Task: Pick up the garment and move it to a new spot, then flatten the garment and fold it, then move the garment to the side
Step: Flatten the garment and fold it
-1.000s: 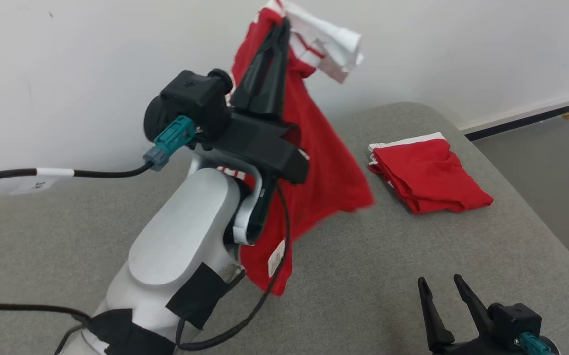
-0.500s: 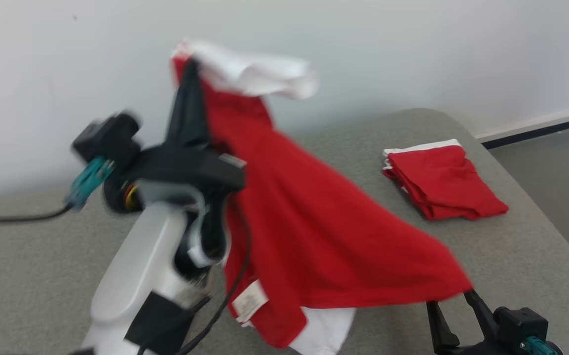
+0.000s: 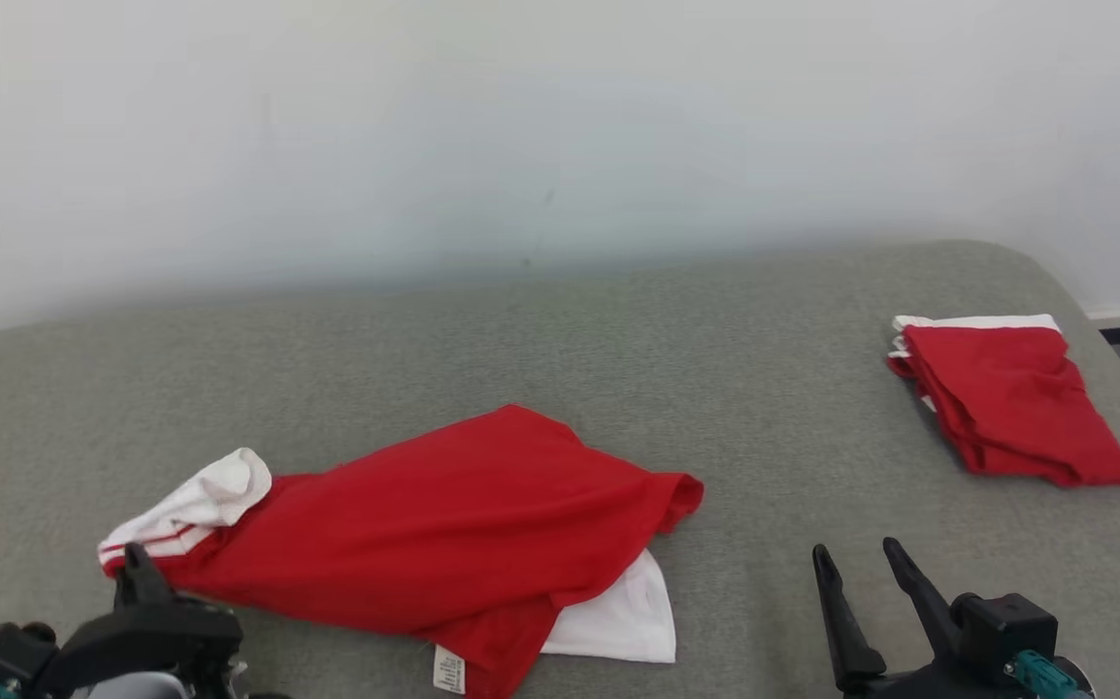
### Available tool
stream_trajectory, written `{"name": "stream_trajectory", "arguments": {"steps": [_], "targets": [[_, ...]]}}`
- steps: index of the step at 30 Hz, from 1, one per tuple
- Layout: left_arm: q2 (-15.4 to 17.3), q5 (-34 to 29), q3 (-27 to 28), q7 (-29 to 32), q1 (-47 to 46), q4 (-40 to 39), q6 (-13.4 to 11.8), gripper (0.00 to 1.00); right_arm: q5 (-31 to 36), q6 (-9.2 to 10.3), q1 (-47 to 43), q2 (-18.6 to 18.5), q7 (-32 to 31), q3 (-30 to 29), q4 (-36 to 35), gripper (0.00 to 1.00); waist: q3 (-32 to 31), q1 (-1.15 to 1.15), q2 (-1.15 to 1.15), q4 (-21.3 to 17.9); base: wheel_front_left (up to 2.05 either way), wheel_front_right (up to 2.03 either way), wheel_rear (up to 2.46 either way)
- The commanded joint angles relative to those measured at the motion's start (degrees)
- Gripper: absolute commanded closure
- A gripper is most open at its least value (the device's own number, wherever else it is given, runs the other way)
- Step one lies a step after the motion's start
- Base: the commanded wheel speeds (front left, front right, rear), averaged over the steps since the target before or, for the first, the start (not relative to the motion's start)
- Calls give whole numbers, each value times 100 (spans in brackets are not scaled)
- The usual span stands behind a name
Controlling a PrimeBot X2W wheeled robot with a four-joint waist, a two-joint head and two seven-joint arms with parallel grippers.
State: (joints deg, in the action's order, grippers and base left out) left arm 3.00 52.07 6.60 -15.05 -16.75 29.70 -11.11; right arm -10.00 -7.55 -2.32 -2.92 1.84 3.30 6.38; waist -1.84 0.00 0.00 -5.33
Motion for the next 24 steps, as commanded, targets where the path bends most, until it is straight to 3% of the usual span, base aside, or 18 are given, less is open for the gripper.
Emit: {"name": "stream_trajectory", "arguments": {"steps": [1,7,9,12,13,18,24], "targets": [[-12,-36,43,-14,157,31,153,0,7,14,25,6,-41,53,-27,0,-2,0,0,271,0,0,0],[-9,-499,79,-14,556,-405,845,0,-22,14,17,4,-218,225,1,0,-35,0,0,518,0,0,0],[-8,-613,85,-14,652,-576,920,0,-38,14,27,5,-253,265,11,0,-41,0,0,547,0,0,0],[-11,-1102,69,-13,1004,-1292,1078,0,-78,14,107,4,-478,335,104,0,-57,0,0,633,0,0,0],[-9,-1478,59,-13,1236,-1854,1129,0,-144,14,190,5,-722,381,201,0,-57,0,0,682,0,0,0],[-13,-2370,-265,-14,1862,-3143,1021,0,-334,14,607,5,-1421,306,606,0,-14,0,0,858,0,0,0],[-12,-3086,-969,-14,2315,-3530,973,0,-732,14,1221,5,-1970,185,1416,0,75,0,0,1179,0,0,0]]}}
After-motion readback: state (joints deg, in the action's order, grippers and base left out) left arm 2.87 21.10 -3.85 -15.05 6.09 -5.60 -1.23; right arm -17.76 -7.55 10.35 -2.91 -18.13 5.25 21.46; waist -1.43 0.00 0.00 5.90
